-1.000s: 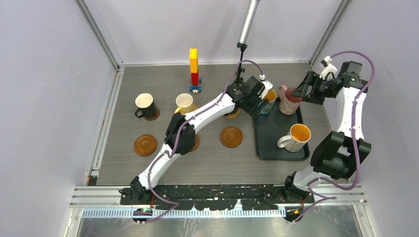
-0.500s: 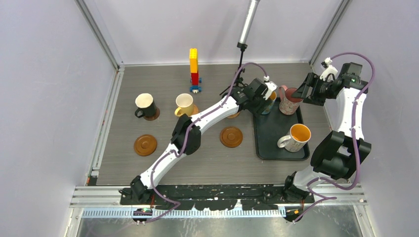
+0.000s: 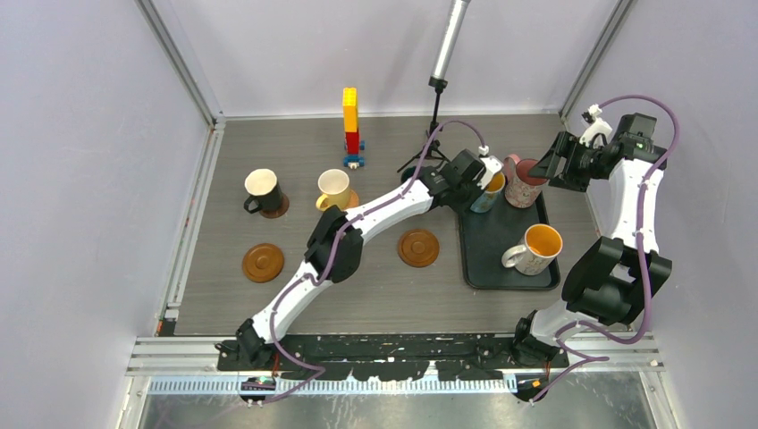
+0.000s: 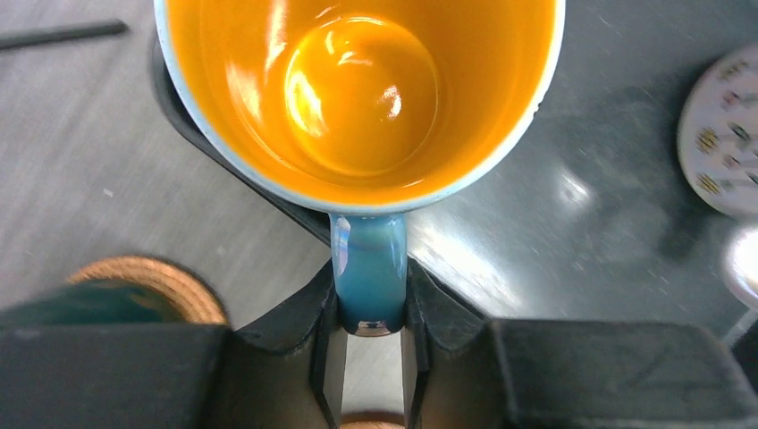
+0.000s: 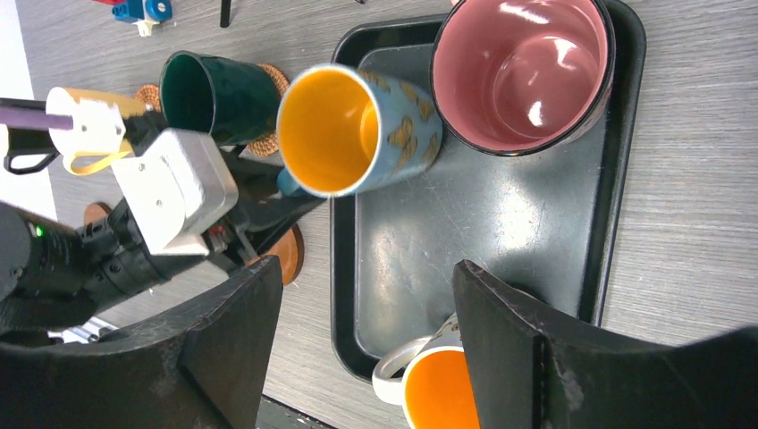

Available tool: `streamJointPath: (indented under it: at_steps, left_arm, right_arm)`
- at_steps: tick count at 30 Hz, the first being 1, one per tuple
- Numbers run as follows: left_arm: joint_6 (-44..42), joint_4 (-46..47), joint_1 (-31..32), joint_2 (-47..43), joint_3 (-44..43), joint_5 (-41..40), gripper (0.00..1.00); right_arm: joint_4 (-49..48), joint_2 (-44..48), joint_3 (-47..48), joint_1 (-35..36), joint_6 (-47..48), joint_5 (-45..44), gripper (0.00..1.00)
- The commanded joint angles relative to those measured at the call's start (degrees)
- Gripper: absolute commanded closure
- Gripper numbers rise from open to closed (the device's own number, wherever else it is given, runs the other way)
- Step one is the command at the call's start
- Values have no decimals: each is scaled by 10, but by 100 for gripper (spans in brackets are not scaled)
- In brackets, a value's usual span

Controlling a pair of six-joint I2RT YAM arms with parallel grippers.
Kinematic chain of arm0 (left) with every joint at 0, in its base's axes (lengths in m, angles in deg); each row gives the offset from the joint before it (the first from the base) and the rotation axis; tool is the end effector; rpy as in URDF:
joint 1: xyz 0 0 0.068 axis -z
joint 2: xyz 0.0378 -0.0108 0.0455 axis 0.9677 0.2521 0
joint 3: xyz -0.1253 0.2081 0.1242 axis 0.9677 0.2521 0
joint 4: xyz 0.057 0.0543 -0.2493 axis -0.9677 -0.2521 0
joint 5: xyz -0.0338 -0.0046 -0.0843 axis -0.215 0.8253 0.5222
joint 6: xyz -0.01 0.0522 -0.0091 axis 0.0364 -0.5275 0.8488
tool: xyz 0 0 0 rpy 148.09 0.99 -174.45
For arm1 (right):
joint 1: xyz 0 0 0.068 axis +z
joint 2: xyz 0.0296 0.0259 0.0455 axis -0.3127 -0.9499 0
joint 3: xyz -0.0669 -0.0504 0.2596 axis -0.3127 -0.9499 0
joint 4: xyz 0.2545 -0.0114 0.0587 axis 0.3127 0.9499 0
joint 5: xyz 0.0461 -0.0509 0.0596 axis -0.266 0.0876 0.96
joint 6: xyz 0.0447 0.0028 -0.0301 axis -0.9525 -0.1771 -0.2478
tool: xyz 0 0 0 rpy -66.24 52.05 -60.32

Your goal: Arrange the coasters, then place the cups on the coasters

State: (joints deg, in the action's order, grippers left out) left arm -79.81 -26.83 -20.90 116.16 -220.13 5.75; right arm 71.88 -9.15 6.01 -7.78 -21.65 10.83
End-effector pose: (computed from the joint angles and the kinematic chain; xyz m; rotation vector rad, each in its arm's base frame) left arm 0.3274 -0.4590 0.2144 1.0434 2.1606 -0.4883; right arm 0.2929 -0.1182 0.3355 0.1807 2.3790 0.6156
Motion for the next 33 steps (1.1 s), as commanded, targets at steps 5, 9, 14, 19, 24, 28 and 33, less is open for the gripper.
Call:
streamJointPath:
  at_steps: [5, 9, 14, 19, 24, 28, 33]
  left_arm:
    - [53, 14, 22, -142, 142, 44, 85]
    - [56, 9, 28, -151, 165, 49, 67]
    - [53, -39, 28, -103, 102, 22, 48]
    - [52, -54, 28, -73, 77, 16, 48]
    - [55, -49, 29, -56, 56, 16, 47]
    - [47, -43, 29, -38, 31, 11, 50]
    - [31, -30, 29, -28, 11, 6, 57]
  right_arm:
    - [-10, 39, -4, -3, 4, 2, 26]
    - [-9, 40, -4, -3, 3, 3, 26]
    - [-10, 38, -1, -3, 2, 5, 26]
    - [-10, 39, -1, -3, 2, 3, 26]
    - [-9, 40, -3, -3, 2, -1, 26]
    - [-10, 40, -4, -3, 0, 1, 26]
    - [-9, 35, 2, -3, -3, 1, 26]
